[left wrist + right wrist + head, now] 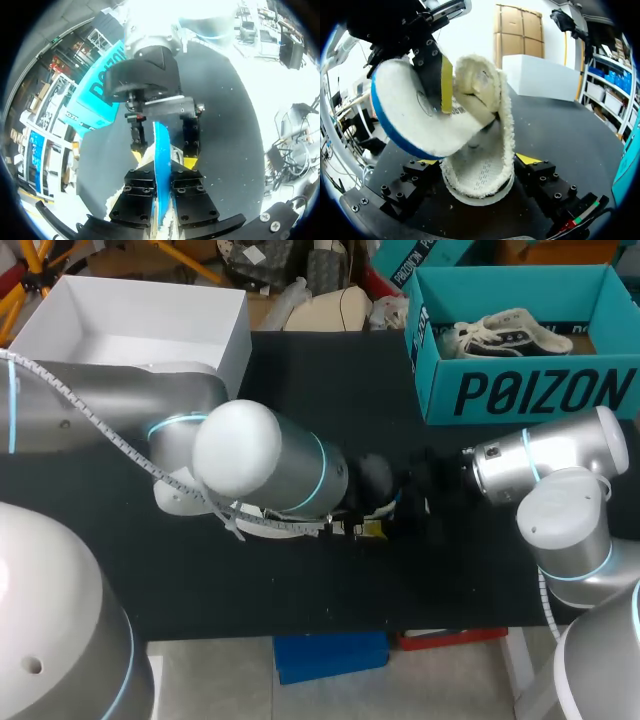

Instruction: Take the shoe out of the shoebox, open the shoe tongue, remove and reinsert the insole, then place the shoe into the shoebox

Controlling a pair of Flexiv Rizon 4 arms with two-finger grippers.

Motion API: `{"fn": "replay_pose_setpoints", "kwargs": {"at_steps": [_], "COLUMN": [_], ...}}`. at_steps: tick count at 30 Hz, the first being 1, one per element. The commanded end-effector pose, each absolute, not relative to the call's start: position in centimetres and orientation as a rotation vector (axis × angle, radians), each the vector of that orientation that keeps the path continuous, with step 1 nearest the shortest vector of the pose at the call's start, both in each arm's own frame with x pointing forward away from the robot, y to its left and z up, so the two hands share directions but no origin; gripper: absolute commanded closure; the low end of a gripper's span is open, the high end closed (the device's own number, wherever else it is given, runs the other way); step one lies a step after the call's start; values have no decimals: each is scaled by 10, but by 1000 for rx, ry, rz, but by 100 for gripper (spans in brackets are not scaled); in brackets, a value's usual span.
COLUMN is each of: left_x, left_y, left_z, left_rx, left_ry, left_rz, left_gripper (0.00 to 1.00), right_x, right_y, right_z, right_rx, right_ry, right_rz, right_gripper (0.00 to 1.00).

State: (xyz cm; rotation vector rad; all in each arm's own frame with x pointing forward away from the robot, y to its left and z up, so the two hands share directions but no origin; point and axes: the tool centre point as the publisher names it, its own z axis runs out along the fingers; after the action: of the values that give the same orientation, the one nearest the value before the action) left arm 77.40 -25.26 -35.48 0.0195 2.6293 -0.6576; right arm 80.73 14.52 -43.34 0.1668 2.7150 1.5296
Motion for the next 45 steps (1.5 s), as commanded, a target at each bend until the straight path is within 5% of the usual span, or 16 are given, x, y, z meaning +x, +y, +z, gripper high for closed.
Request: {"fn": "replay_pose_setpoints", "kwargs": {"at_steps": [1, 22, 45], "left_x": [764, 698, 698], "left_y": [-234, -231, -231], "left_z": [-312, -86, -86], "left_rx": [26, -34, -34], "left_ry": [2659, 2522, 2522], "left_rz": [-824, -1563, -1563], "left_gripper": [100, 100, 100], "right_x": [808, 808, 808], "right_y": [145, 145, 145], "right_z": [-435, -435, -435], "right_rx": [168, 168, 168], "right_ry": [2717, 2717, 2717], "right_rz": [1529, 1529, 1529], "right_gripper": [100, 100, 100]}}
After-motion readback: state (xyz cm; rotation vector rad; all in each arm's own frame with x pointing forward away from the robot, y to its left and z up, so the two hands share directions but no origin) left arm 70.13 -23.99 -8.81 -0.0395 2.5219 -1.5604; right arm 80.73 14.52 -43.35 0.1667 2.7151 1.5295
